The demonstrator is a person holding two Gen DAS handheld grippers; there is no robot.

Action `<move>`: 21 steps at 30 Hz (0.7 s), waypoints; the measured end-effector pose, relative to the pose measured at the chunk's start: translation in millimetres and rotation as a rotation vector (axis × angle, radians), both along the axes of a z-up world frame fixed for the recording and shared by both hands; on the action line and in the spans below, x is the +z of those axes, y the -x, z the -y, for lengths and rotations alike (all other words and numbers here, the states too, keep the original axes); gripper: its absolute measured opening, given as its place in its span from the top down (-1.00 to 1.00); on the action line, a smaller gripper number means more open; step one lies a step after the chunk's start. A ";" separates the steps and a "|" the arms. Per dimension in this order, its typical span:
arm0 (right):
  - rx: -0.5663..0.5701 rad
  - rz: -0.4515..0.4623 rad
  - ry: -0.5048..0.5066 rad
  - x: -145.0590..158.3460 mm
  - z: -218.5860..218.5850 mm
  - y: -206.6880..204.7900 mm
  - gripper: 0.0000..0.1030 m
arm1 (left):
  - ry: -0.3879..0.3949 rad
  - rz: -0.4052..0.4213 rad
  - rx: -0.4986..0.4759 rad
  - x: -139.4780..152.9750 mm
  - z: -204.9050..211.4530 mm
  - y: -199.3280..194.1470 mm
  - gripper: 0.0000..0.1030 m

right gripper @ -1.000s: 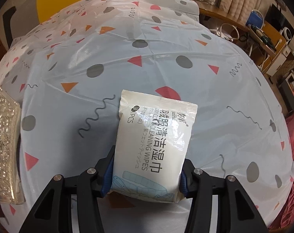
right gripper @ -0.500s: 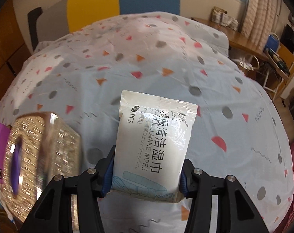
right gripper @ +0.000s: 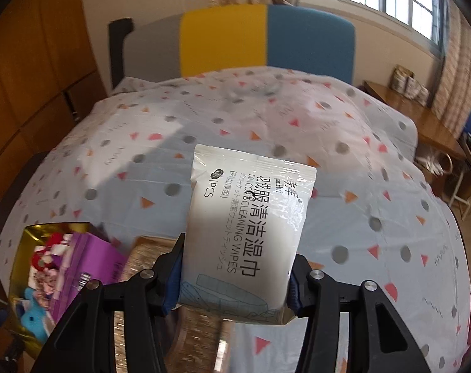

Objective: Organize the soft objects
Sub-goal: 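Carry the white wipes pack over the gold tray and release it with the right tool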

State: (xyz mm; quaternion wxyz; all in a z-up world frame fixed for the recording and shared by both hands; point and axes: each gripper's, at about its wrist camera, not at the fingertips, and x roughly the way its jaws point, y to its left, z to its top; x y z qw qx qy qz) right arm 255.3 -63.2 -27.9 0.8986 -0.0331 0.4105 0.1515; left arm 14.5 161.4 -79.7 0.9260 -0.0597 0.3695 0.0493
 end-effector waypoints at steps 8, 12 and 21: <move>0.202 0.070 -0.019 27.0 -70.9 31.2 -0.03 | 0.003 0.006 0.031 0.1 -13.0 4.7 -0.45; 0.298 0.087 -0.020 30.2 -100.2 55.7 -0.03 | 0.003 0.013 0.063 1.0 -22.8 9.1 -0.45; 0.451 0.063 -0.022 10.7 -130.5 110.0 -0.03 | -0.001 0.028 0.139 3.6 -47.5 18.9 -0.45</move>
